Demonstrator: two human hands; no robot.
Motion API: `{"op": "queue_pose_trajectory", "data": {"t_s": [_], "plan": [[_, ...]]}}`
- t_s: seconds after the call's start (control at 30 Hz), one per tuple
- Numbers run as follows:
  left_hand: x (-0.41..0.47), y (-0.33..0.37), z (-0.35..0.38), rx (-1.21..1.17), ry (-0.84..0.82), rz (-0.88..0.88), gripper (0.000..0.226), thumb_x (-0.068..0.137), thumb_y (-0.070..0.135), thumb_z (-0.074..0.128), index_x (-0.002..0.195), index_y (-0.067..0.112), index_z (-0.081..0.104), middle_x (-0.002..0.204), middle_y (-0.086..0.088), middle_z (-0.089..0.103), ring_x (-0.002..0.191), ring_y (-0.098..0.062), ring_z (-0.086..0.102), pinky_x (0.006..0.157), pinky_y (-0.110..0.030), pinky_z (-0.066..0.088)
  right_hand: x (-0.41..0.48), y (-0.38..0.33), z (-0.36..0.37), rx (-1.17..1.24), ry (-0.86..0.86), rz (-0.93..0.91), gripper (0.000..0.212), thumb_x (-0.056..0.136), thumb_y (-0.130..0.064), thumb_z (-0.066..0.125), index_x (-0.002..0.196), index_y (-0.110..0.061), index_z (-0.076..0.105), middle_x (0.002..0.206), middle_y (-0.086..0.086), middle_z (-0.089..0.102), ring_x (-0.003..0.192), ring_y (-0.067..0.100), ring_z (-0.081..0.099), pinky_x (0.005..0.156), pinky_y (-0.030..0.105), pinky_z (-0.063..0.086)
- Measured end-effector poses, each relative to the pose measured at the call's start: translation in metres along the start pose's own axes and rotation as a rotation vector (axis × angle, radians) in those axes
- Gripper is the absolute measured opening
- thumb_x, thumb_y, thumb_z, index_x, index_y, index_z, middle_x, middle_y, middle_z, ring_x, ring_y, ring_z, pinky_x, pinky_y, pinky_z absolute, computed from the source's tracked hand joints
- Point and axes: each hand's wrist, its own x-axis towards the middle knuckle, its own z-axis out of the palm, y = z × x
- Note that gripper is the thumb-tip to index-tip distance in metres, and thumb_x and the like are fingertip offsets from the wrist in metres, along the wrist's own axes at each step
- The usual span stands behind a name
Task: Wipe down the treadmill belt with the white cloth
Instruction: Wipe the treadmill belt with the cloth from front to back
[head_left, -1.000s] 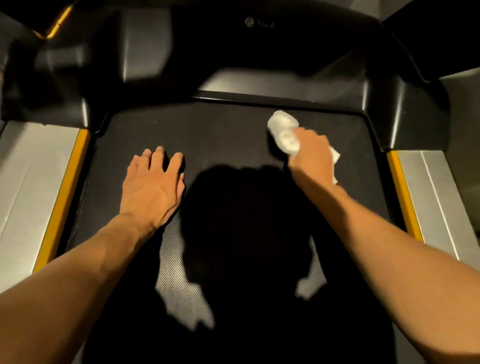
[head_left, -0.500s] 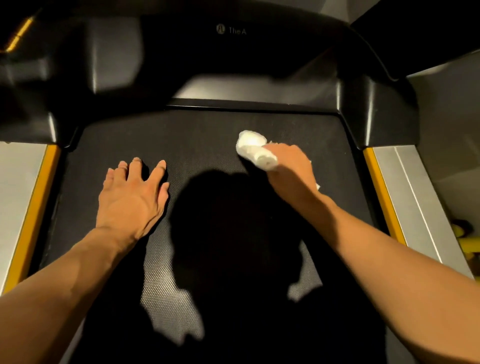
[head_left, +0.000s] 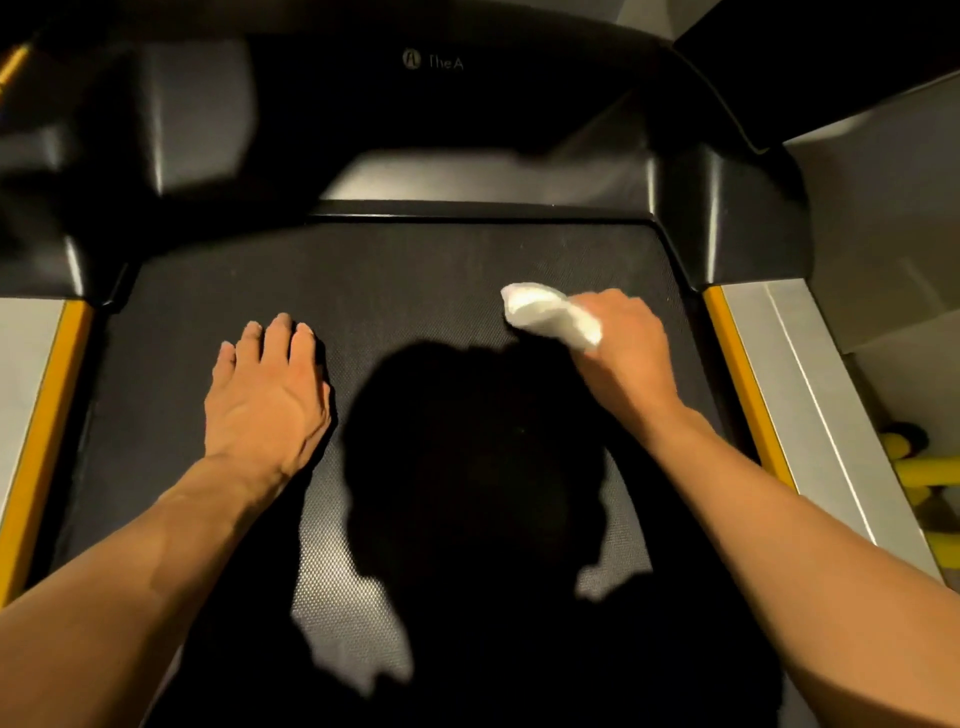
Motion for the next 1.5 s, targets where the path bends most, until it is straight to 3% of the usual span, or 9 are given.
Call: {"op": "queue_pose_trajectory", "data": {"t_s": [0.17, 0.37, 0.5, 0.57, 0.77, 0.93, 1.17, 1.37, 1.5], "plan": [[-0.006, -0.005, -0.001, -0.048, 0.042, 0.037, 0.051, 0.095, 0.025, 0.047, 0.139, 0.001, 0.043, 0.148, -0.020, 0.038, 0.135, -0.043, 0.034, 0.112, -0.054, 0.025, 0.011, 0.059, -0.007, 0.250, 0.174, 0.652, 0.033, 0.084, -0.007, 0.051, 0.115, -0.009, 0.061, 0.111, 0.019, 0.061, 0.103, 0.038, 0.057, 0.082, 0.035, 0.042], [-0.004, -0.002, -0.005, -0.048, 0.019, 0.009, 0.050, 0.095, 0.027, 0.046, 0.137, 0.001, 0.045, 0.147, -0.020, 0.040, 0.134, -0.044, 0.036, 0.110, -0.055, 0.028, -0.012, -0.011, -0.012, 0.214, -0.039, -0.102, 0.028, 0.081, -0.024, 0.045, 0.093, -0.015, 0.069, 0.091, 0.007, 0.070, 0.088, 0.031, 0.065, 0.067, 0.031, 0.041], [-0.006, -0.006, -0.005, -0.058, 0.005, 0.038, 0.053, 0.096, 0.028, 0.044, 0.141, 0.002, 0.041, 0.149, -0.019, 0.037, 0.136, -0.042, 0.033, 0.111, -0.054, 0.026, 0.013, 0.032, -0.010, 0.479, 0.307, 0.571, 0.037, 0.087, -0.023, 0.044, 0.118, -0.017, 0.063, 0.111, 0.008, 0.065, 0.104, 0.027, 0.060, 0.087, 0.030, 0.046], [-0.005, -0.009, -0.007, -0.053, -0.006, 0.055, 0.053, 0.096, 0.029, 0.044, 0.142, 0.002, 0.041, 0.148, -0.019, 0.038, 0.136, -0.043, 0.034, 0.111, -0.055, 0.028, 0.011, 0.045, -0.006, 0.381, 0.215, 0.708, 0.034, 0.093, -0.019, 0.047, 0.126, -0.014, 0.058, 0.117, 0.014, 0.061, 0.110, 0.033, 0.056, 0.086, 0.029, 0.040], [-0.005, -0.009, -0.010, -0.029, -0.038, 0.054, 0.055, 0.096, 0.031, 0.042, 0.144, 0.003, 0.038, 0.149, -0.019, 0.036, 0.137, -0.042, 0.032, 0.111, -0.053, 0.028, -0.033, -0.025, -0.013, 0.193, -0.041, -0.048, 0.015, 0.090, -0.025, 0.053, 0.076, -0.021, 0.057, 0.076, 0.001, 0.062, 0.068, 0.028, 0.057, 0.055, 0.032, 0.033], [-0.005, -0.013, -0.008, -0.036, -0.036, 0.080, 0.055, 0.097, 0.031, 0.039, 0.145, 0.003, 0.036, 0.151, -0.019, 0.034, 0.137, -0.042, 0.032, 0.113, -0.052, 0.026, -0.009, 0.013, -0.007, 0.271, 0.102, 0.434, 0.025, 0.085, -0.004, 0.051, 0.105, -0.010, 0.064, 0.103, 0.016, 0.064, 0.095, 0.036, 0.059, 0.076, 0.036, 0.043], [-0.004, -0.014, -0.016, -0.049, -0.091, 0.067, 0.055, 0.100, 0.034, 0.032, 0.148, 0.009, 0.030, 0.155, -0.013, 0.028, 0.141, -0.037, 0.026, 0.115, -0.048, 0.025, -0.069, -0.084, 0.003, 0.637, -0.214, -0.234, 0.029, 0.075, -0.016, 0.055, 0.099, -0.012, 0.071, 0.097, 0.005, 0.070, 0.090, 0.024, 0.064, 0.084, 0.035, 0.050], [-0.004, -0.036, -0.019, -0.121, -0.187, 0.154, 0.057, 0.098, 0.028, 0.036, 0.152, 0.016, 0.022, 0.158, -0.009, 0.019, 0.142, -0.032, 0.021, 0.113, -0.049, 0.030, -0.002, -0.072, -0.003, 0.442, -0.049, 0.318, 0.024, 0.090, -0.026, 0.042, 0.086, -0.013, 0.062, 0.087, 0.012, 0.066, 0.084, 0.032, 0.062, 0.077, 0.040, 0.049], [-0.004, -0.044, -0.024, -0.168, -0.211, 0.182, 0.061, 0.095, 0.023, 0.042, 0.152, 0.017, 0.022, 0.159, -0.006, 0.018, 0.143, -0.028, 0.020, 0.113, -0.048, 0.031, -0.025, -0.104, 0.021, 0.327, -0.195, 0.087, 0.014, 0.090, -0.021, 0.055, 0.097, -0.016, 0.066, 0.093, 0.006, 0.066, 0.086, 0.026, 0.063, 0.075, 0.033, 0.048]]}}
